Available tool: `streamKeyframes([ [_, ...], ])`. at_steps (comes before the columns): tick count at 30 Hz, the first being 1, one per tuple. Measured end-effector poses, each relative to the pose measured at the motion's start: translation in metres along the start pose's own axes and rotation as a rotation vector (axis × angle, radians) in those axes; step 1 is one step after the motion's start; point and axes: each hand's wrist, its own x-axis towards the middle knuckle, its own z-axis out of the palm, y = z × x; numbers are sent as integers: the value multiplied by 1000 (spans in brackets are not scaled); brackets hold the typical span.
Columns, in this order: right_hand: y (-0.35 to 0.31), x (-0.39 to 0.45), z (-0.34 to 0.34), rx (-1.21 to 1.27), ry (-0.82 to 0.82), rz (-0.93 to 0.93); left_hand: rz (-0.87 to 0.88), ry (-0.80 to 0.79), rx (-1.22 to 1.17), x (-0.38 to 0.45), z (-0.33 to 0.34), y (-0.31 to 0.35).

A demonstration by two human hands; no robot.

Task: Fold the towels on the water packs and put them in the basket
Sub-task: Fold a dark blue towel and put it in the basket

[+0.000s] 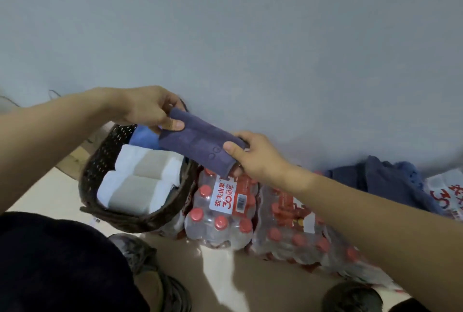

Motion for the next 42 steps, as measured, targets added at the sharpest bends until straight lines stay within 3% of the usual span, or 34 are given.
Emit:
streamKeyframes([
  [4, -14, 53, 45, 153, 77, 125, -123, 254, 41, 12, -16, -43],
  [7, -25, 87, 69, 112, 182, 173, -186, 455, 121, 21, -19, -78],
  [12, -33, 109, 92, -18, 235, 202, -235, 523, 153, 28, -21, -105],
  [15, -43, 107, 99, 107, 125, 320, -291, 400, 208, 20, -26, -109],
  [18, -52, 94, 102, 189, -230, 460, -382, 54, 147, 6, -31, -115],
  [20, -58, 83, 104, 90, -476, 492, -436, -146, 145, -4, -35, -113],
  [27, -72, 72, 118, -66, -741, 462, -495, -551, 400, -19, -35, -100],
  [32, -84, 72, 118, -301, -813, 441, -408, -541, 449, -16, -18, -107],
  [37, -90, 69, 125, -864, -765, 34, -272, -450, 710, -13, -7, -112],
  [40, -86, 65, 128, -944, -683, -47, -219, -395, 770, -15, -4, -115],
  [42, -83, 65, 126, -848, -605, -47, -209, -374, 784, -16, -4, -116],
])
